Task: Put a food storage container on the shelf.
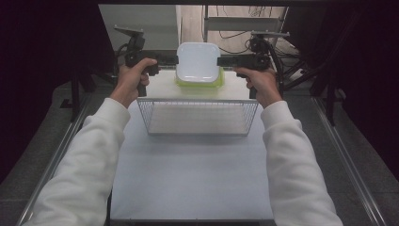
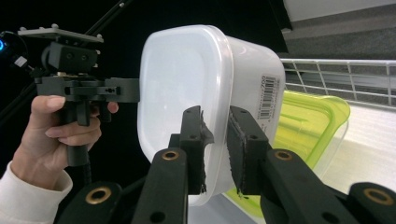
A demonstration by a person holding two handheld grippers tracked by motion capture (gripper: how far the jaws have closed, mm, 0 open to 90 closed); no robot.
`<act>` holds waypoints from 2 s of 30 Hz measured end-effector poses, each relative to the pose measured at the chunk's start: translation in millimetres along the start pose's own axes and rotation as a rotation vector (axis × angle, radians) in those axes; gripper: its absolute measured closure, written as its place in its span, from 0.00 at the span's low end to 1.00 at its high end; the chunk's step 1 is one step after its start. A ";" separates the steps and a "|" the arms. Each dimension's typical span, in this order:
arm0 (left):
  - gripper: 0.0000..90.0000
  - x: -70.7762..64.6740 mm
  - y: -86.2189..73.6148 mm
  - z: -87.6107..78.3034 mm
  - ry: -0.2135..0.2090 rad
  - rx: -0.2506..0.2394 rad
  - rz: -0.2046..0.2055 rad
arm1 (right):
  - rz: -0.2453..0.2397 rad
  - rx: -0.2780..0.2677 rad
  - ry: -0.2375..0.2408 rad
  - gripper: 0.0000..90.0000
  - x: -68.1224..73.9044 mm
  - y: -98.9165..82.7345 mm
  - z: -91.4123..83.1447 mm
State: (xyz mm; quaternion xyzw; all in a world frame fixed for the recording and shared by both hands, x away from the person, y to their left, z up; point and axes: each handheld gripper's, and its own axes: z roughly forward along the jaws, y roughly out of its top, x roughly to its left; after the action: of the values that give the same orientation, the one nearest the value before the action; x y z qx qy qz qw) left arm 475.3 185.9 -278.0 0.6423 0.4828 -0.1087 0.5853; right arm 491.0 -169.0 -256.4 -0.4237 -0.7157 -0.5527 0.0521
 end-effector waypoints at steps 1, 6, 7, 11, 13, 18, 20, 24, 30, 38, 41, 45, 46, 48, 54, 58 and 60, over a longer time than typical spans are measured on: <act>0.88 1.8 1.6 1.1 -0.007 0.000 -0.015 | 0.011 0.000 0.001 0.84 -0.8 1.4 1.1; 0.86 6.4 7.4 8.9 -0.004 -0.007 -0.053 | 0.086 0.009 -0.003 0.80 -10.4 6.5 5.0; 0.86 7.5 7.8 10.1 -0.002 -0.013 -0.059 | 0.094 0.010 -0.002 0.79 -12.1 7.5 5.8; 0.84 12.0 8.8 12.7 -0.006 -0.022 -0.081 | 0.110 0.012 0.001 0.77 -17.2 10.3 9.3; 0.82 13.1 8.7 14.0 -0.003 -0.017 -0.088 | 0.115 0.013 0.006 0.76 -19.4 11.7 11.6; 0.72 15.5 7.3 17.1 0.025 -0.012 -0.089 | 0.150 0.020 -0.002 0.70 -26.2 11.2 21.6; 0.62 15.3 6.9 17.2 0.027 -0.015 -0.075 | 0.155 0.009 0.003 0.66 -26.7 10.2 23.8; 0.43 8.4 4.4 10.4 0.082 -0.051 0.007 | 0.120 -0.043 -0.032 0.50 -17.7 9.6 20.6; 0.28 -7.7 -18.3 -16.7 0.135 -0.096 0.116 | -0.032 -0.094 -0.096 0.39 7.9 -3.2 -5.0; 0.26 -28.9 -98.5 -59.8 0.184 -0.091 0.292 | -0.235 -0.064 -0.107 0.34 28.0 -69.9 -50.8; 0.26 -30.3 -135.9 -68.7 0.193 -0.066 0.320 | -0.279 -0.047 -0.122 0.33 26.5 -107.7 -65.2; 0.26 -26.3 -174.8 -76.3 0.215 -0.046 0.333 | -0.298 -0.029 -0.130 0.33 18.0 -152.9 -78.2; 0.26 -25.0 -182.3 -77.4 0.226 -0.042 0.336 | -0.299 -0.023 -0.135 0.32 15.2 -161.8 -80.4; 0.26 -22.2 -195.4 -78.3 0.243 -0.027 0.343 | -0.291 -0.023 -0.139 0.32 9.1 -176.7 -84.9; 0.25 -8.7 -228.8 -72.6 0.274 0.020 0.335 | -0.253 -0.011 -0.150 0.32 -8.5 -210.2 -91.8; 0.25 0.3 -245.9 -63.4 0.287 0.067 0.322 | -0.254 0.021 -0.173 0.32 -17.6 -226.9 -91.1; 0.25 4.7 -251.0 -60.3 0.295 0.085 0.314 | -0.252 0.037 -0.182 0.32 -20.4 -234.2 -90.0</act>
State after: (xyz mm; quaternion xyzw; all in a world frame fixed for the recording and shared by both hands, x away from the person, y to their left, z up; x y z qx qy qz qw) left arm 264.4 201.8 -426.1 0.7426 0.4523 0.0586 0.4905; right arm 313.0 -262.3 -407.9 -0.3778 -0.7749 -0.5011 -0.0749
